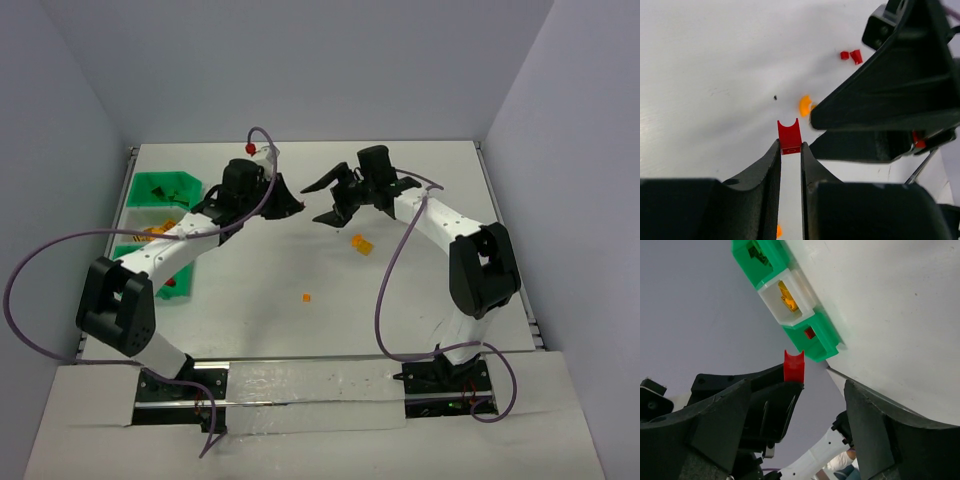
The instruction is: Sort the legos into containers by color
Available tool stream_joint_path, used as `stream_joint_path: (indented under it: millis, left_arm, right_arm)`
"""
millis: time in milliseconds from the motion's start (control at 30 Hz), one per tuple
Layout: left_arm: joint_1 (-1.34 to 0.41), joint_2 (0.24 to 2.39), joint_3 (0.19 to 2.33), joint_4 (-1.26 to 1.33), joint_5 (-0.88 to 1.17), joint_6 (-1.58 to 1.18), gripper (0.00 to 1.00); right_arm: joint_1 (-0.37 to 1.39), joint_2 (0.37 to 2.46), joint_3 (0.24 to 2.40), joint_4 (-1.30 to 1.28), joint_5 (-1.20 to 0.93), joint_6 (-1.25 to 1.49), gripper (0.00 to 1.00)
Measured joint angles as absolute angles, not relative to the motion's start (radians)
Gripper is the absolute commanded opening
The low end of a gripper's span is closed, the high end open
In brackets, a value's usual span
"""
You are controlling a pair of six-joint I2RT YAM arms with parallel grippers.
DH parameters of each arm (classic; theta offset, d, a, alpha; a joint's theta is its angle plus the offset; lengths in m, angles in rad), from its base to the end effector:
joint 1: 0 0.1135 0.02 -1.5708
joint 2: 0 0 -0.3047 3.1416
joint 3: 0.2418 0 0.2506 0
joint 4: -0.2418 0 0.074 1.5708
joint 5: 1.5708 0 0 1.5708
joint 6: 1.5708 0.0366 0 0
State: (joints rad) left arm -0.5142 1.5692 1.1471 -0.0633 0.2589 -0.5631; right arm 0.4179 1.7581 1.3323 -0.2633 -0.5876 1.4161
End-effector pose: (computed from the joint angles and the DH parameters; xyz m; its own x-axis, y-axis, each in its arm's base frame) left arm 0.3113 -0.1866 0.3222 -0.7026 -0.1958 -0.6842 0.3519 0.7400 -0.5732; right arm 0.3608 0.1824 0.3006 -0.8096 0.5402 0.2294 0.4619 0.3454 0.8169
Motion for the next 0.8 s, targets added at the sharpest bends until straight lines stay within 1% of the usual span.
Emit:
stream_joint_path:
  millis: [167,300,433,467,667,800]
  left_arm:
    - [-0.441,1.472,1.108,-0.186,0.303,-0.429,0.0]
    - [-0.31,1.352,1.107,-0.369,0.368,-0.208,0.0]
    - [-0.108,1.258,1.14,-0.585,0.409,0.066,0.0]
    - [-0.063,1.245,1.153,-0.644,0.415,0.135,0.0]
    - [0.199,1.227,1.158,-0.908,0.41,0.488,0.0]
    - [0.362,1.287,1.191,-1.035,0.386,0.651,0.01]
  right_arm:
    - [0.389,1.752,1.333,-0.275,-0.584,1.35,0.85]
    - [0.344,1.733,1.367,-0.327,-0.563,1.19,0.86]
    - [0.317,1.726,1.491,-0.421,-0.558,0.909,0.94]
    - [0.315,1.724,1.518,-0.437,-0.562,0.846,1.0]
    - [0.313,1.665,1.545,-0.551,-0.581,0.461,1.0]
    - [0.313,1.663,1.552,-0.653,-0.512,0.263,1.0]
